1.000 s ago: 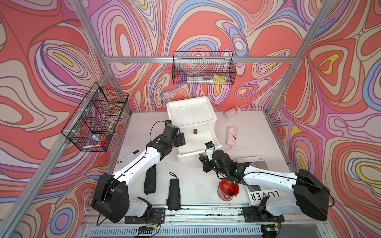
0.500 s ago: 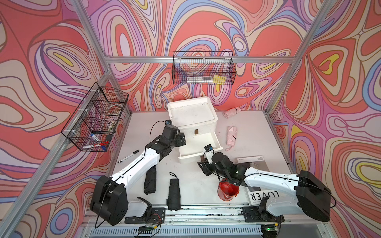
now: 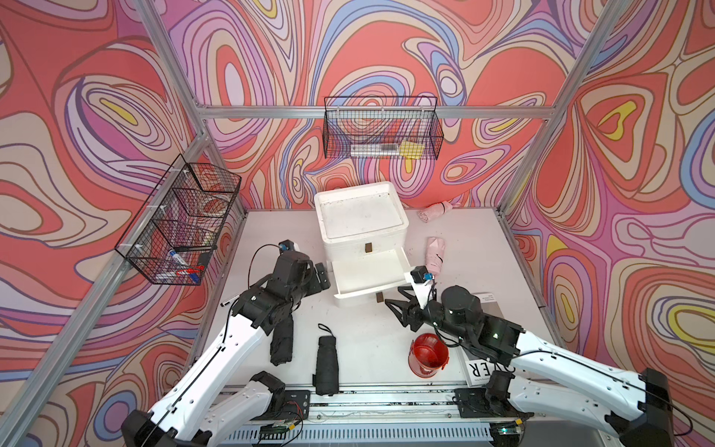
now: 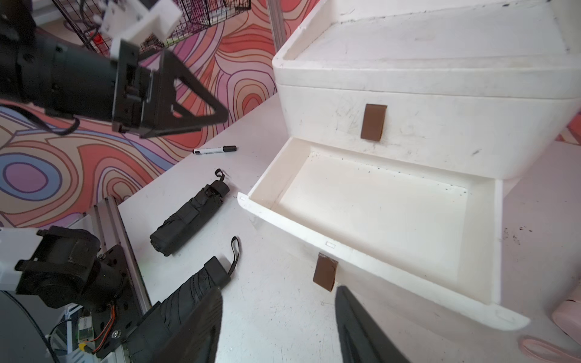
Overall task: Place the umbrella in the drawer by color
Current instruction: Pick up the umbrella from the center of the board.
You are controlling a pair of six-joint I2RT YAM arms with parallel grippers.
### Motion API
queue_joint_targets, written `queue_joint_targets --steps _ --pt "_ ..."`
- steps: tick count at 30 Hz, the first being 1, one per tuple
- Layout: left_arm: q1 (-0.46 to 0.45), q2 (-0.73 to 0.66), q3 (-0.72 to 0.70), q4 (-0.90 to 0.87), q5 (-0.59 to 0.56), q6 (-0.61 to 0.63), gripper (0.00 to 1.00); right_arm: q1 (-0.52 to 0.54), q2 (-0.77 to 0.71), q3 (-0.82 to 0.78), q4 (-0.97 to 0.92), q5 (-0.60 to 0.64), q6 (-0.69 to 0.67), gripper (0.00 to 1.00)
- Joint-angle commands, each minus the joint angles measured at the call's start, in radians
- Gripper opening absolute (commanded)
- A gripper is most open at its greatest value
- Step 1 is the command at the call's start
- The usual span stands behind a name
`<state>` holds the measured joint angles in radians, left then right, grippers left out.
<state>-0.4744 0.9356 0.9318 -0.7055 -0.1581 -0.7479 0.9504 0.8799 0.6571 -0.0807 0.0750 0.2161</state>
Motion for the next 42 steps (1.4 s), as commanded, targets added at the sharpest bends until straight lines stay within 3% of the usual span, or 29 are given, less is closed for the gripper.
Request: queue_joint_targets --steps 1,7,11,14,20,30,32,34,35,42 --pt "-0.051 -0.055 -0.101 -0.222 -0.011 -0.137 0.91 0.006 -0.039 -0.074 0.026 0.048 -0.037 0.64" --pt "-0.249 -0.072 -0.244 -0.267 -0.028 -0.339 0.9 0.006 -0.045 -0.085 0.043 -0.019 -0.017 0.64" --pt "-0.424 0.095 -0.229 -0.259 -0.078 -0.401 0.89 0.005 -0.035 -0.098 0.072 -0.047 -0.014 0.65" --pt "-0.496 0.265 -0.191 -0.267 -0.091 -0.404 0.89 0.005 -0.021 -0.089 0.067 -0.066 -0.015 0.65" --pt "-0.544 0.433 -0.189 -0.232 -0.098 -0.396 0.87 0.006 -0.03 -0.097 0.066 -0.042 -0.026 0.66" --pt "-0.547 0.459 -0.359 0.09 0.042 -0.375 0.73 0.005 -0.001 -0.082 0.052 0.032 -0.049 0.66" --pt "-0.547 0.456 -0.36 0.108 0.034 -0.355 0.63 0.006 0.002 -0.069 0.039 0.046 -0.053 0.66" --pt "-0.547 0.448 -0.345 0.126 0.012 -0.306 0.41 0.005 0.0 -0.052 0.024 0.066 -0.063 0.66" --pt "-0.548 0.447 -0.332 0.13 -0.002 -0.284 0.35 0.005 -0.002 -0.046 0.018 0.079 -0.069 0.66" --pt "-0.547 0.393 -0.271 0.159 -0.065 -0.201 0.18 0.005 -0.046 -0.032 -0.014 0.172 -0.038 0.66"
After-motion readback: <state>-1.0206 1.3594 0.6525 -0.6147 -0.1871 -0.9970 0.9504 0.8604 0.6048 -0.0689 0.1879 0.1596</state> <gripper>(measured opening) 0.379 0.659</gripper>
